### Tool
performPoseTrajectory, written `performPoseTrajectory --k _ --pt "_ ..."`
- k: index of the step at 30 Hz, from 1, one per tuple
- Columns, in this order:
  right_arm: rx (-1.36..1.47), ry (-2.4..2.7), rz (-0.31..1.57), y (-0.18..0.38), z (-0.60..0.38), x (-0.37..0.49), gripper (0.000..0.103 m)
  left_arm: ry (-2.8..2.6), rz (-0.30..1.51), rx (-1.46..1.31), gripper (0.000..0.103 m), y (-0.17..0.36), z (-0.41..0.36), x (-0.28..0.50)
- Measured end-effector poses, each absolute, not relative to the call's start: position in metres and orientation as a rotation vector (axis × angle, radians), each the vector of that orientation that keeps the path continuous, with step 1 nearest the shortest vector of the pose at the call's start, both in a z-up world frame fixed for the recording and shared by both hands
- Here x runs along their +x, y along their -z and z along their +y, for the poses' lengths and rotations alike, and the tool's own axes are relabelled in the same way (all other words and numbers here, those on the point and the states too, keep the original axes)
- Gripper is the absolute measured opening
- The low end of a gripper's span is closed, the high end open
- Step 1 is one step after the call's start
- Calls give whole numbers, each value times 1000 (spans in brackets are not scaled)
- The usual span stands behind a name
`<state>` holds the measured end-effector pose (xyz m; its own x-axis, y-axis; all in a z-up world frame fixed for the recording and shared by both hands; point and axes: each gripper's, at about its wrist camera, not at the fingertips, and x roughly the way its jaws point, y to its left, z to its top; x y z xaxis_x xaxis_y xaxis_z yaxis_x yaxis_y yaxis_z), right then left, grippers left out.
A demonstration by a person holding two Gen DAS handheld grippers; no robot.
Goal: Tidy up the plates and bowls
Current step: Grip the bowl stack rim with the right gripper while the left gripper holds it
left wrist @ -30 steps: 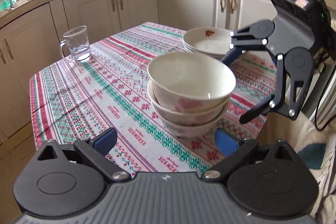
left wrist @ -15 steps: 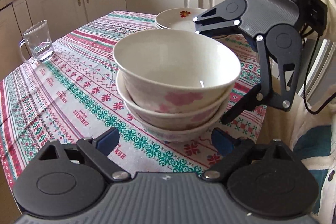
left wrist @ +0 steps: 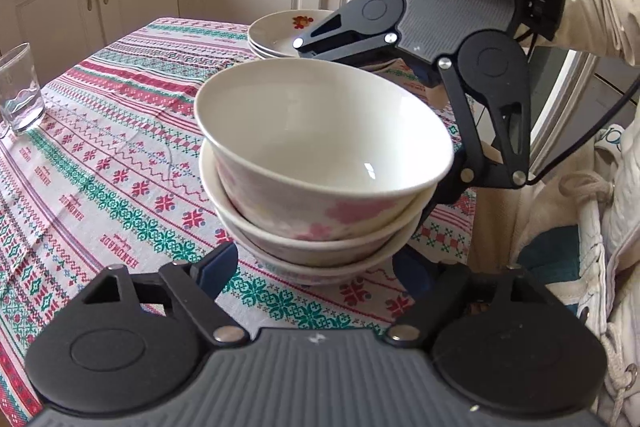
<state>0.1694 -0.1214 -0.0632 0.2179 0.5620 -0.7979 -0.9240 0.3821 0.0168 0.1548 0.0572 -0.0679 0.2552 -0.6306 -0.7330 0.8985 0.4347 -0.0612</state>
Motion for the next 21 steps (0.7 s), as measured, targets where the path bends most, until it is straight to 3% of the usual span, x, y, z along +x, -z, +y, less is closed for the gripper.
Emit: performPoseTrajectory --k 12,21 --pt "-519 -1165 860 60 -122 173 91 1137 793 410 79 70 57 166" --pt "-528 -1169 862 60 -121 174 92 1155 801 426 78 69 56 169"
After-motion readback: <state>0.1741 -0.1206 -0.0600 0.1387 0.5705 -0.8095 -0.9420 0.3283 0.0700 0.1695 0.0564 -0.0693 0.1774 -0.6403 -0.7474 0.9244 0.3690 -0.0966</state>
